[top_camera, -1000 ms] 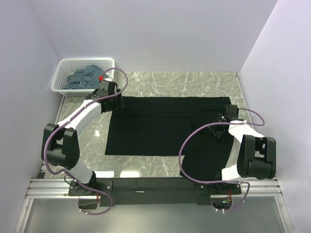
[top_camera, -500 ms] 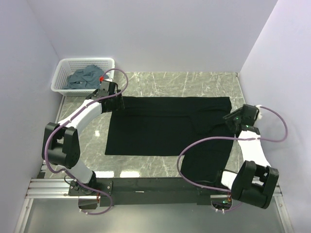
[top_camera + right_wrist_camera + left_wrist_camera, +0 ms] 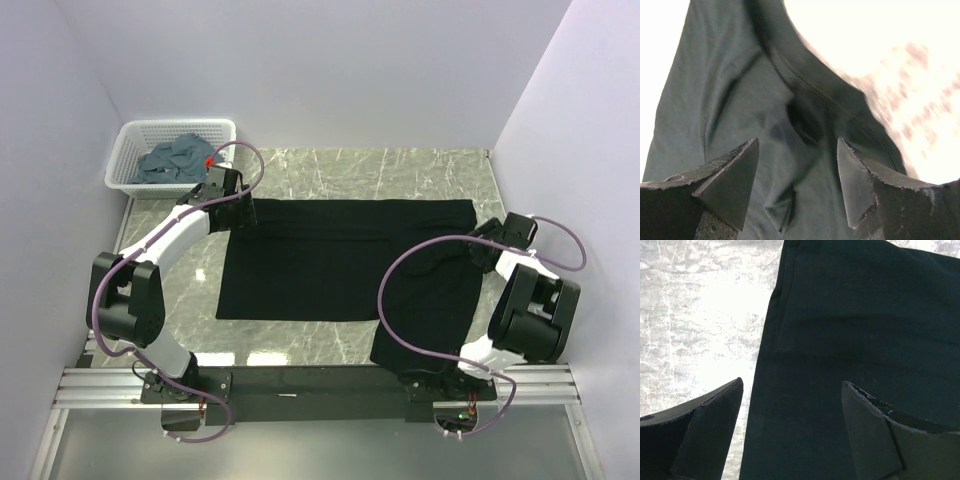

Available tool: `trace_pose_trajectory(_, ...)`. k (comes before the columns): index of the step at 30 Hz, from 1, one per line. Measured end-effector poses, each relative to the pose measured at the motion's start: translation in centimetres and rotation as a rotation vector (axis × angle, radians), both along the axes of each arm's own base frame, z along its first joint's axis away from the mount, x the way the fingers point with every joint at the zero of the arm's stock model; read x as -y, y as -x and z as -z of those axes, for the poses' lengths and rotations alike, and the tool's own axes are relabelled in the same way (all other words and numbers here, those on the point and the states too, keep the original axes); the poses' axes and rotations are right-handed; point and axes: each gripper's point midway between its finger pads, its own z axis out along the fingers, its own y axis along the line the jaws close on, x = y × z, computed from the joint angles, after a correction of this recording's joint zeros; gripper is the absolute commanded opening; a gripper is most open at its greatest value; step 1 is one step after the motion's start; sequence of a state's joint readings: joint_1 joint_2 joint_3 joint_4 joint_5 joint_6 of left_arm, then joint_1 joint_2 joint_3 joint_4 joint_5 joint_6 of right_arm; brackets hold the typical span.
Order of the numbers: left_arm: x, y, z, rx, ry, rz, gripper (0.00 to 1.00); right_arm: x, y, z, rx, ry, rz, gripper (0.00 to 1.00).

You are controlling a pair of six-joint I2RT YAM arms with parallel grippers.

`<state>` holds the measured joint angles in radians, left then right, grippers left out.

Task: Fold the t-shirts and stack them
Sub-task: Fold the tshirt

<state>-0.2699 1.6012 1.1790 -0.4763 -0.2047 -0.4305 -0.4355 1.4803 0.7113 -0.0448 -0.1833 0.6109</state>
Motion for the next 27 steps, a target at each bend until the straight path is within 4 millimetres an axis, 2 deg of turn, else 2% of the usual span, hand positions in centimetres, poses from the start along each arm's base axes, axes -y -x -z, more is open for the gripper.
trace_pose_trajectory(5, 0.1, 0.0, 0.0, -0.001, 0.003, 0.003, 0.86, -0.3, -2.2, -0.2, 0.035, -0.007, -0.105, 0.67)
trace_pose_trajectory(10, 0.1, 0.0, 0.0, -0.002, 0.004, 0.004, 0.86, -1.3, -2.5, -0.4, 0.055, -0.023, -0.172, 0.6)
trace_pose_trajectory(13, 0.1, 0.0, 0.0, -0.001, 0.005, 0.004, 0.86, -2.1, -2.6, -0.5, 0.066, -0.04, -0.205, 0.55)
trace_pose_trajectory(15, 0.1, 0.0, 0.0, -0.002, 0.005, 0.004, 0.86, -2.8, -2.7, -0.6, 0.067, -0.05, -0.221, 0.55)
trace_pose_trajectory(18, 0.1, 0.0, 0.0, -0.002, 0.006, 0.005, 0.86, -4.9, -3.1, -0.8, 0.058, -0.062, -0.263, 0.55)
trace_pose_trajectory(23, 0.2, 0.1, 0.0, -0.004, 0.011, 0.009, 0.86, -8.0, -5.2, -3.1, 0.092, -0.048, -0.347, 0.55)
trace_pose_trajectory(25, 0.3, 0.1, 0.0, -0.004, 0.013, 0.011, 0.86, -8.1, -6.0, -3.9, 0.109, -0.024, -0.346, 0.52)
trace_pose_trajectory(27, 0.3, 0.1, 0.0, -0.005, 0.015, 0.013, 0.86, -7.6, -6.1, -3.8, 0.1, -0.004, -0.32, 0.5)
